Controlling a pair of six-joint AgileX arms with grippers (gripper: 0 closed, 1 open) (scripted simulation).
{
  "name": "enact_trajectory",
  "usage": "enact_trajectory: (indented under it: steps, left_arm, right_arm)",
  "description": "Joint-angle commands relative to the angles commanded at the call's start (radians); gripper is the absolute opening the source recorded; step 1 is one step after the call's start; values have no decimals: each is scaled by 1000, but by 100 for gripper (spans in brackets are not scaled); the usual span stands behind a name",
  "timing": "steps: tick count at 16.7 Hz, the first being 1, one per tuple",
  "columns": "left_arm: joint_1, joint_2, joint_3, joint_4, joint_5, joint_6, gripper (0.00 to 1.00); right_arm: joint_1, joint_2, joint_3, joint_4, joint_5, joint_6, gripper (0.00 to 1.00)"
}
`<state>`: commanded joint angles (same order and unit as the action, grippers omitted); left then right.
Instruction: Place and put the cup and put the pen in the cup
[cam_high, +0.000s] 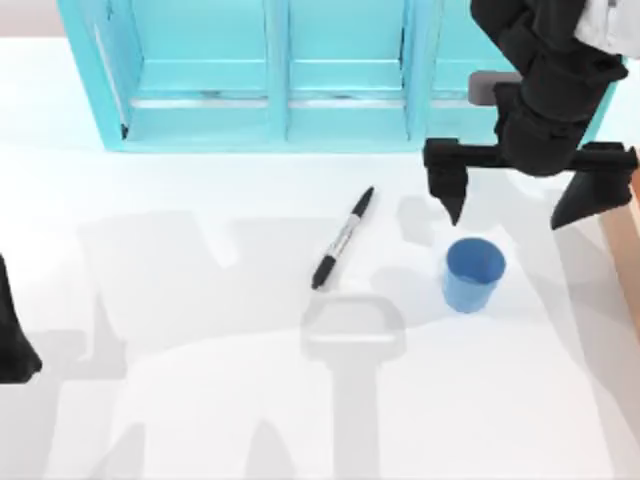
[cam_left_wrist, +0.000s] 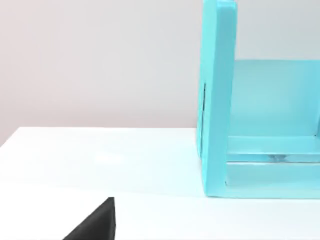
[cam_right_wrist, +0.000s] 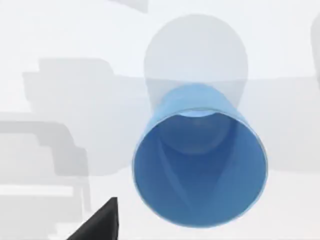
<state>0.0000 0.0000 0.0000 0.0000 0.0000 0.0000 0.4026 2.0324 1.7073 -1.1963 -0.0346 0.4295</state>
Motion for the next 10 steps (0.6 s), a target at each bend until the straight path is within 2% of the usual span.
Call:
enact_trajectory:
  steps: [5,10]
  left_arm:
    - [0,0,0,0,0,0,100]
    - [0,0,0,0,0,0,100]
  right_arm:
    - [-3,-11,293,-299,1,-6,100]
    - [-4,-20,355,-362,-1,-9,100]
